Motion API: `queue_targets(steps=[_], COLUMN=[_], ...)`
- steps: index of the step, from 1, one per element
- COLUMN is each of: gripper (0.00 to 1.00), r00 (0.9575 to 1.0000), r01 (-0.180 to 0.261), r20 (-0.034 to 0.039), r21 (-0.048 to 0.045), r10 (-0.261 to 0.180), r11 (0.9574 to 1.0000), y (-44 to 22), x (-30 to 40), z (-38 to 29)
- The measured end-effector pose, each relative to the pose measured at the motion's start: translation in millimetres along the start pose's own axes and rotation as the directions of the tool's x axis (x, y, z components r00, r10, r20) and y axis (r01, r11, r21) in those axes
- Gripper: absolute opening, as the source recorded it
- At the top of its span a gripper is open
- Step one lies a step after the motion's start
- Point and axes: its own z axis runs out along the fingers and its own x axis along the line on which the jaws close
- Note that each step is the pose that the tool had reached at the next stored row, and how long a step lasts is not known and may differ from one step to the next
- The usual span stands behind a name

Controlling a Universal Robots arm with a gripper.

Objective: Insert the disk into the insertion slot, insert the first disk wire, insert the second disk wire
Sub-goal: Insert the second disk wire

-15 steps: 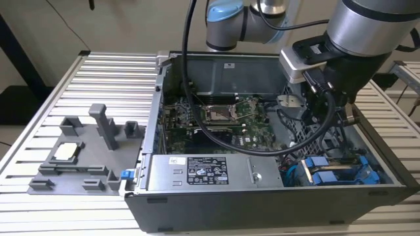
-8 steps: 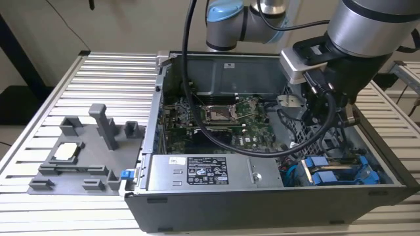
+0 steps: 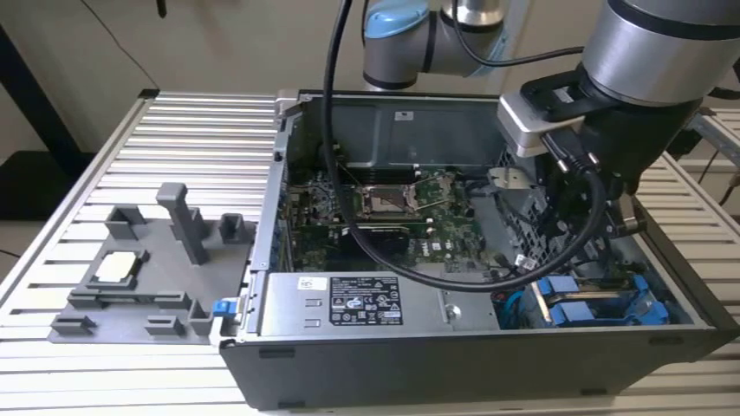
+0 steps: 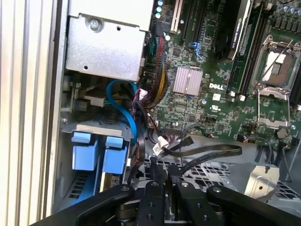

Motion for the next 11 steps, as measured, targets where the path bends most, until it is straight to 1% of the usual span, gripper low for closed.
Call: queue_targets(steps=[3,5,6,8,11], gripper=[0.16,0.16,0.16,0.16,0.16], r00=[0.9996,0.9988,0.9982,0.9972,0.9957], r01=[0.001,0.0,0.0,0.0,-0.003], r20=[-0.0282,-0.0482,-0.0596,-0.0747,-0.0929], r21=[-0.0047,-0.0076,-0.009,-0.0105,-0.0112], r10=[-0.001,-0.001,0.0,0.0,0.002], r11=[1.0,1.0,1.0,0.9999,0.9999], y=[0.3,0.4,0.5,0.6,0.9], x=[1.8,2.5,2.7,3.3,4.4], z=[-0.3,-0.2,-0.3,0.0,0.4])
